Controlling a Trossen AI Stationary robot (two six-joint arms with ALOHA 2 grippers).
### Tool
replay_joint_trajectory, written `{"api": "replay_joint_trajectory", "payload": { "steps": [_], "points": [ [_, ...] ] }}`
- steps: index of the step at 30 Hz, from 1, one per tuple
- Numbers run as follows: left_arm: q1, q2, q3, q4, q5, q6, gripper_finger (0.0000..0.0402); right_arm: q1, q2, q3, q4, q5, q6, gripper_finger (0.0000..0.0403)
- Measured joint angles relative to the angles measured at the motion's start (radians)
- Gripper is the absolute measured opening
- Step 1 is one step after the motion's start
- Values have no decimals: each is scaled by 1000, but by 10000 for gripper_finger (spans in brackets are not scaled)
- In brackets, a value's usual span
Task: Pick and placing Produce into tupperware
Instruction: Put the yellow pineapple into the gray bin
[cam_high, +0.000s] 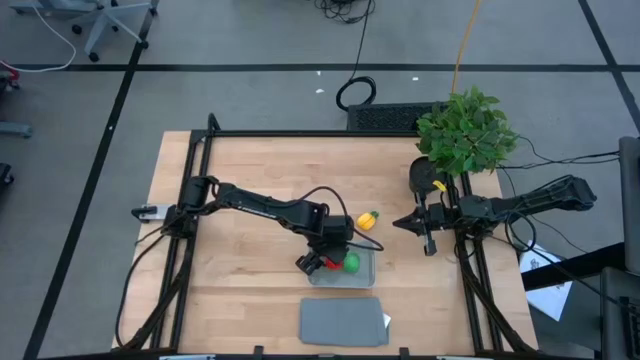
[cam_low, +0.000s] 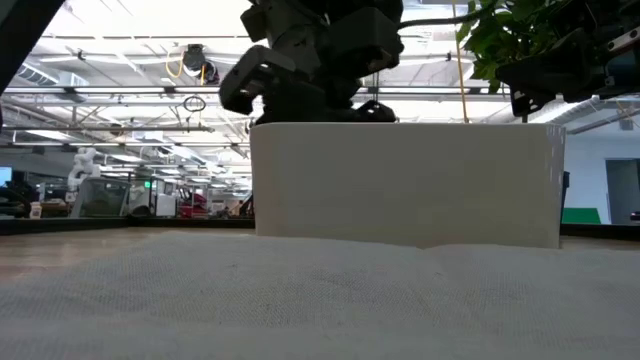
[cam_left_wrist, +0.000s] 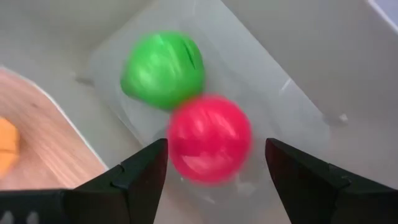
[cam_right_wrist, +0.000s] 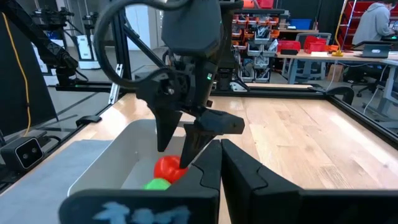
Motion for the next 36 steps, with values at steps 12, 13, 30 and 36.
{"api": "replay_joint_trajectory", "payload": {
  "steps": [12, 13, 30, 36],
  "points": [
    [-6, -31, -1, -33, -43, -21, 271, 0, 1, 0, -2, 0, 3, 0],
    [-8, -46, -1, -33, -51, -21, 271, 0, 1, 0, -4, 0, 4, 0],
    [-10, -127, -1, 12, -71, -43, 42, 0, 2, 0, -6, 0, 2, 0],
    [-16, -134, -1, 10, -108, -25, 18, 0, 2, 0, -6, 0, 1, 0]
  ]
}}
